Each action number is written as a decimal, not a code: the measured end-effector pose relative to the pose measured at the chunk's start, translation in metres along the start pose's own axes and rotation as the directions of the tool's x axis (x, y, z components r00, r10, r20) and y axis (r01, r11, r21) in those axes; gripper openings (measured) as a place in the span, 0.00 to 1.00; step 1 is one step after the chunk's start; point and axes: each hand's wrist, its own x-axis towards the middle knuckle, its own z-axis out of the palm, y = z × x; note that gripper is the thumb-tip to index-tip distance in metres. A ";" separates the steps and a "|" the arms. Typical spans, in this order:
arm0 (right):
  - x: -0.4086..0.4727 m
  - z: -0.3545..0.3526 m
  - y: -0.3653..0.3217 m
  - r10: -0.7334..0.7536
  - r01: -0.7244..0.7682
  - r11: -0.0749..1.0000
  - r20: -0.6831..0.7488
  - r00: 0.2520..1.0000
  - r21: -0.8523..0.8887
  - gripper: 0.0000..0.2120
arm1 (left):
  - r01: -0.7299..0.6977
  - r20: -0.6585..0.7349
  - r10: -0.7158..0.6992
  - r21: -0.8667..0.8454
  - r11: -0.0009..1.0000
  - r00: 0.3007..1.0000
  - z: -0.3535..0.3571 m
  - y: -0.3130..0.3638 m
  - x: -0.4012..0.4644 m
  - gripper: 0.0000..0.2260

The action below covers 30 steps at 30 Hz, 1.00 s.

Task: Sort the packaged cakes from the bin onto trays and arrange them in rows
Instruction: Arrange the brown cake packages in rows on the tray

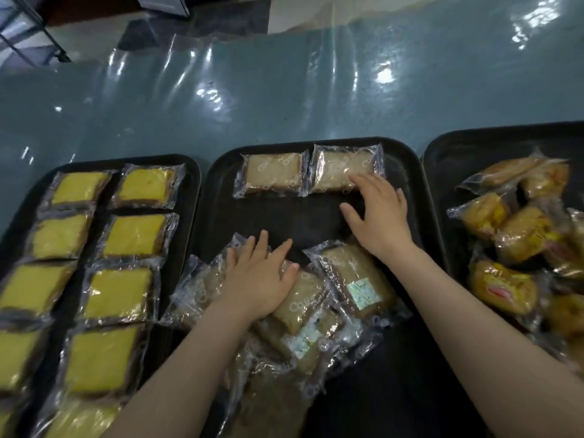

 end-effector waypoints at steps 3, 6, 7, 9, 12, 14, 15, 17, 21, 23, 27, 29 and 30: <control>-0.035 -0.018 -0.006 0.059 -0.055 0.991 -0.028 0.998 0.122 0.15 | 0.068 -0.001 -0.068 -0.007 0.998 0.998 0.016 0.002 -0.028 0.26; -0.068 -0.031 -0.014 0.100 -0.139 0.971 0.202 0.974 0.193 0.18 | 0.100 -0.128 -0.107 -0.064 0.993 0.986 0.018 -0.006 -0.042 0.22; -0.079 -0.033 -0.017 0.082 -0.133 0.980 0.302 0.950 0.151 0.23 | 0.098 -0.208 -0.122 -0.124 0.988 0.971 0.016 -0.009 -0.044 0.18; -0.096 -0.035 -0.021 0.050 -0.068 0.997 0.423 0.905 0.028 0.33 | 0.098 -0.307 -0.167 -0.228 0.969 0.937 0.011 -0.015 -0.045 0.11; -0.105 -0.036 -0.023 0.002 0.026 0.998 0.428 0.904 -0.059 0.38 | 0.118 -0.360 -0.221 -0.286 0.951 0.907 0.006 -0.023 -0.042 0.08; -0.109 -0.036 -0.024 -0.022 0.044 0.998 0.388 0.921 -0.046 0.32 | 0.098 -0.410 -0.219 -0.298 0.950 0.886 0.004 -0.027 -0.037 0.08; -0.110 -0.037 -0.024 -0.021 0.032 0.999 0.370 0.929 -0.023 0.28 | 0.080 -0.440 -0.215 -0.306 0.949 0.872 0.002 -0.028 -0.034 0.07; -0.108 -0.044 -0.024 -0.018 0.017 1.000 0.399 0.917 0.004 0.21 | 0.035 -0.509 -0.230 -0.364 0.931 0.830 -0.002 -0.028 -0.029 0.04; -0.090 -0.063 -0.024 -0.132 0.156 0.988 0.568 0.812 0.006 0.18 | -0.030 -0.632 -0.266 -0.418 0.908 0.728 -0.012 -0.026 -0.029 0.17; -0.080 -0.069 -0.028 -0.198 0.233 0.972 0.522 0.830 -0.001 0.18 | -0.048 -0.644 -0.206 -0.354 0.934 0.737 -0.011 -0.027 -0.035 0.18; -0.061 -0.077 -0.034 -0.237 0.241 0.970 0.291 0.927 0.020 0.15 | -0.138 -0.524 -0.028 -0.274 0.952 0.851 0.002 -0.025 -0.050 0.18; -0.051 -0.079 -0.035 -0.217 0.204 0.976 0.258 0.942 0.076 0.14 | -0.144 -0.399 0.050 -0.209 0.967 0.916 0.011 -0.022 -0.050 0.22; -0.045 -0.079 -0.037 -0.205 0.185 0.978 0.257 0.944 0.100 0.14 | -0.113 -0.314 0.060 -0.152 0.982 0.948 0.015 -0.023 -0.047 0.26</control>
